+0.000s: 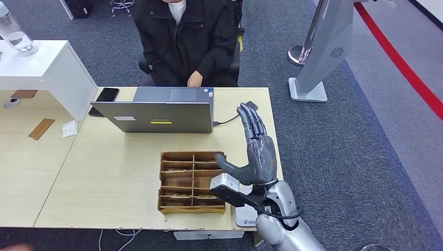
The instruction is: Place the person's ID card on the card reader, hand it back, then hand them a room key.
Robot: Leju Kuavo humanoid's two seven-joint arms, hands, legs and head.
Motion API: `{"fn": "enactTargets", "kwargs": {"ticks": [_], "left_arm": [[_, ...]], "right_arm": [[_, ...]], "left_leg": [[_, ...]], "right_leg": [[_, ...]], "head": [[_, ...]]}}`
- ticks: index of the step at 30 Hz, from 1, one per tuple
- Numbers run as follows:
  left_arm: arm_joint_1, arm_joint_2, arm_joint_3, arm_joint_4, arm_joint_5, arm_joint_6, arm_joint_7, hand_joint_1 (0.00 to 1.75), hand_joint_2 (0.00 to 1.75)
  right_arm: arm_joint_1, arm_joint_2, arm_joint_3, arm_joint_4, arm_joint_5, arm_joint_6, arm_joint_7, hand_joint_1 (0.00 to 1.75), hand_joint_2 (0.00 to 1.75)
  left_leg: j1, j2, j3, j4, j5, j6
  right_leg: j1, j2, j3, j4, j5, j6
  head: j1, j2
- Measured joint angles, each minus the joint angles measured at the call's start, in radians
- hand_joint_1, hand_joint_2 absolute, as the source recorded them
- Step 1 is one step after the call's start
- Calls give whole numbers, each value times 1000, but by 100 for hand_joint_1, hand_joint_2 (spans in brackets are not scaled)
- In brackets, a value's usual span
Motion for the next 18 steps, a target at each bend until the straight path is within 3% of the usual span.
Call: {"fn": "enactTargets", "kwargs": {"ticks": [9,18], "left_arm": [[11,1,21,0,7,7,-5,0,0],[12,0,36,0,10,22,0,0,0]], "right_arm": [[103,-34,32,-126,-98,0,-103,0,175],[140,-67,61,-165,-52,27,-99,0,175]], "left_leg": [[0,0,0,0,0,0],[0,0,0,0,0,0]], "right_leg": [[0,0,0,0,0,0],[0,0,0,0,0,0]], "head": [[0,0],[0,0]]}}
